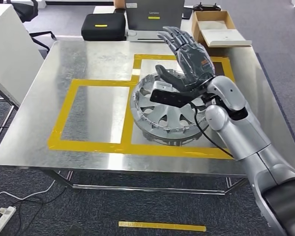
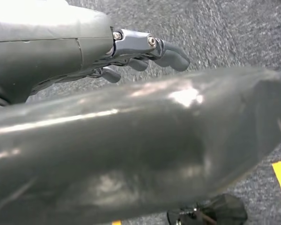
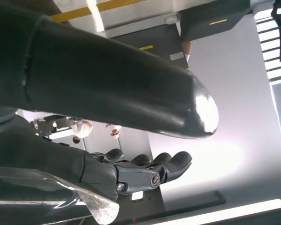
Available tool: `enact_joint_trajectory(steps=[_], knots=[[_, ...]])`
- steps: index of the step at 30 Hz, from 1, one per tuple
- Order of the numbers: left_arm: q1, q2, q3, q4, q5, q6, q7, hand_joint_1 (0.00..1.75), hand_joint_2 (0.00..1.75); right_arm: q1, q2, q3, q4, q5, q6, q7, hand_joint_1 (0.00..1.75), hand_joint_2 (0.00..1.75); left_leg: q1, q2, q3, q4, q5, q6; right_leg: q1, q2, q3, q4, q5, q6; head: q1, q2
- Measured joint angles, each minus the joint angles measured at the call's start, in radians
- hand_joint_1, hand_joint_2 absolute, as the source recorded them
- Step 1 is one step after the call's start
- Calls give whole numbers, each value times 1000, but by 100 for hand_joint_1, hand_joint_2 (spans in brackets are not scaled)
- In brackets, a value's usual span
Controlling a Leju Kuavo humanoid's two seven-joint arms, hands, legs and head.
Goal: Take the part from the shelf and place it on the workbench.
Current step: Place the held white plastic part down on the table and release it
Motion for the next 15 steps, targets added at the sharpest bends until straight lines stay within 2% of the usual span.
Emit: enact_joint_trajectory(steps=[1,2,3,4,5,8,9,10,11,13,14,15], knots=[[0,-1,0,0,-1,0,0,0,0,7,-6,-3,-14,1,-3,1,0,0,6,0,-8,10,0,-2,-5,-2,26,-28,23,10,0,0],[0,-2,0,0,-2,0,0,0,0,9,-10,-8,-31,2,-7,2,0,0,11,0,-18,21,0,-8,-11,-5,62,-86,47,24,1,0],[-1,0,1,0,-3,1,1,0,0,6,-13,-13,-48,2,-11,4,0,0,14,0,-31,33,1,-15,-14,-7,99,-145,56,36,3,0],[-1,0,1,0,-5,2,1,0,0,3,-15,-19,-66,3,-17,7,0,0,15,-1,-42,43,2,-24,-15,-7,124,-189,63,39,4,0],[-1,1,2,0,-6,3,1,0,0,0,-17,-26,-82,2,-22,9,0,0,14,-2,-50,51,4,-32,-15,-5,136,-210,61,37,5,0],[0,1,6,0,-8,6,1,0,0,4,-23,-40,-111,-1,-29,13,0,0,11,-4,-62,60,17,-49,-15,-3,122,-202,72,9,6,0],[1,0,7,0,-9,6,1,0,0,5,-26,-46,-118,-3,-29,14,0,0,13,-4,-68,68,5,-53,-15,-5,114,-201,79,-2,5,0],[2,-1,8,0,-10,7,2,0,0,6,-28,-53,-125,-5,-30,15,0,0,13,-3,-76,90,-24,-56,-15,-7,105,-201,88,-14,5,0],[2,-1,9,0,-13,7,2,0,0,7,-30,-61,-133,-8,-31,16,0,0,14,-2,-87,132,-69,-59,-14,-8,94,-201,97,-25,4,0],[1,-2,9,0,-16,9,2,0,0,7,-35,-75,-146,-14,-33,16,0,0,14,-2,-109,256,-165,-60,-9,-9,71,-201,117,-37,3,0],[0,-2,9,0,-17,9,2,0,0,8,-38,-80,-151,-16,-34,15,0,0,13,-2,-111,312,-190,-58,-5,-10,58,-201,128,-40,3,0],[0,-2,9,0,-18,9,2,0,0,9,-40,-83,-154,-18,-35,15,0,0,11,-2,-103,343,-193,-53,0,-10,44,-201,139,-41,3,0]])
